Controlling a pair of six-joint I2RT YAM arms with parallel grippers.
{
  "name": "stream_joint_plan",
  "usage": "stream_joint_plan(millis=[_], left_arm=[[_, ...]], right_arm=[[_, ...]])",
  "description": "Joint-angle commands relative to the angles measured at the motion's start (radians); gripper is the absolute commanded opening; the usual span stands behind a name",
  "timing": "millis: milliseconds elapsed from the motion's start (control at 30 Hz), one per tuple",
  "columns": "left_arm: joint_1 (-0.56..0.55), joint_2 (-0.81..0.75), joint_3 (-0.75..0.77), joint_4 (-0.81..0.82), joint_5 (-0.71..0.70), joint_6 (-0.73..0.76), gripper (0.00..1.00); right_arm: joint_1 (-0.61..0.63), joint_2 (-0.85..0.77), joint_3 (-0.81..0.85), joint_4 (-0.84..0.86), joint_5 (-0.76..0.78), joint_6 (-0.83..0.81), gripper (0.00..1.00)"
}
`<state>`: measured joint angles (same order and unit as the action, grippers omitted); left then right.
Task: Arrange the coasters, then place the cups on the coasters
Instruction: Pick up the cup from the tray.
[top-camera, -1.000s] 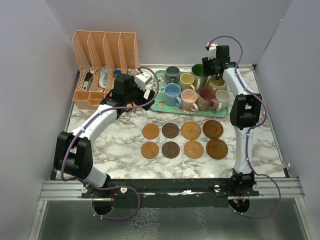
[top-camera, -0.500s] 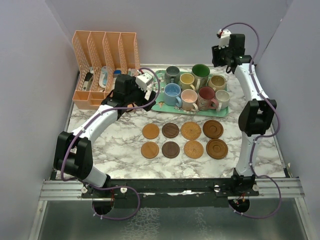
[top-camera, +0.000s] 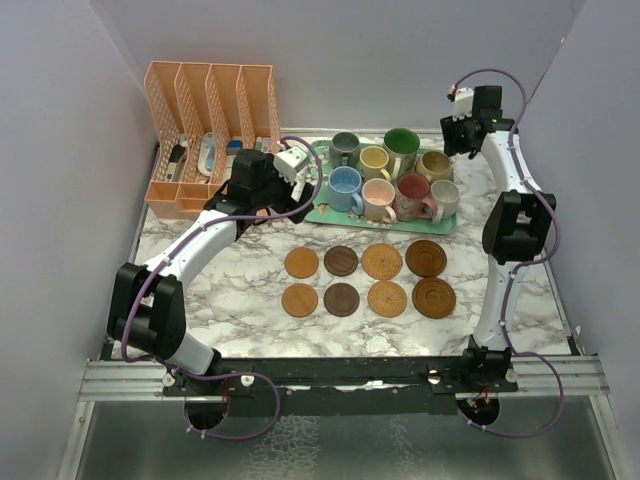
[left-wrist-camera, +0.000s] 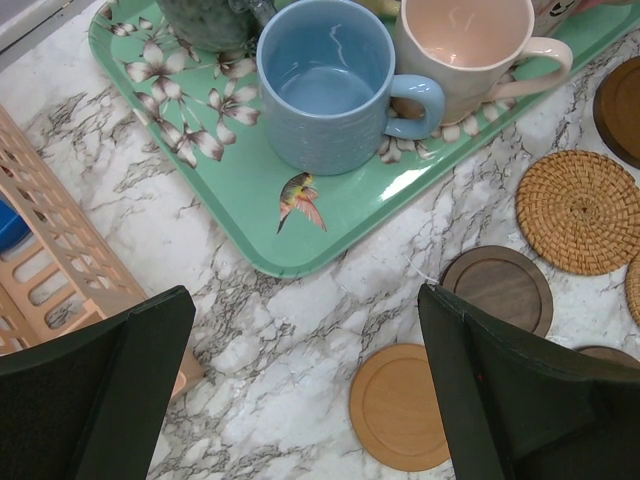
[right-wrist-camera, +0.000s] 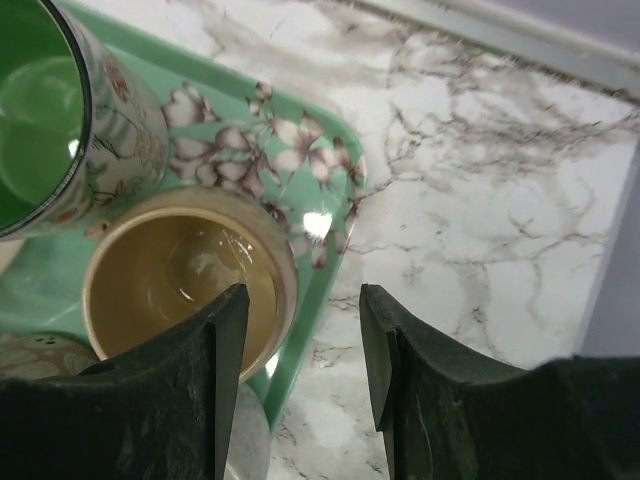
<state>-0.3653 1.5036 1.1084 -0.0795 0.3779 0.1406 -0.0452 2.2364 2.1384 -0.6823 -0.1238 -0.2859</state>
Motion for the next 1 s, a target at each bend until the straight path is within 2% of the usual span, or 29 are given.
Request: stream_joint_plan(millis=[0,167,633,967], left_arm=[[-0.006,-0.008,-0.007,0.020,0.030,0.008,0.99],[-0.013,0.002,-0.008,0.021,0.035,0.004,0.99],[-0.027,-0.006,-0.010,0.018,0.022,0.026,0.99],[-0.034,-0.008,-0.012,0.018,0.014,0.036,0.99]], right_arm=[[0.007,0.057,0.034,-0.071,-0.002,-0.040,0.50],[0.007,0.099,0.063,-0.091,0.000,-0.041,0.48],[0.007,0.195,0.153,-0.109,0.011,-0.038,0.32],[0.007,0.179,0.179,-0.113,0.022,-0.045,0.14]])
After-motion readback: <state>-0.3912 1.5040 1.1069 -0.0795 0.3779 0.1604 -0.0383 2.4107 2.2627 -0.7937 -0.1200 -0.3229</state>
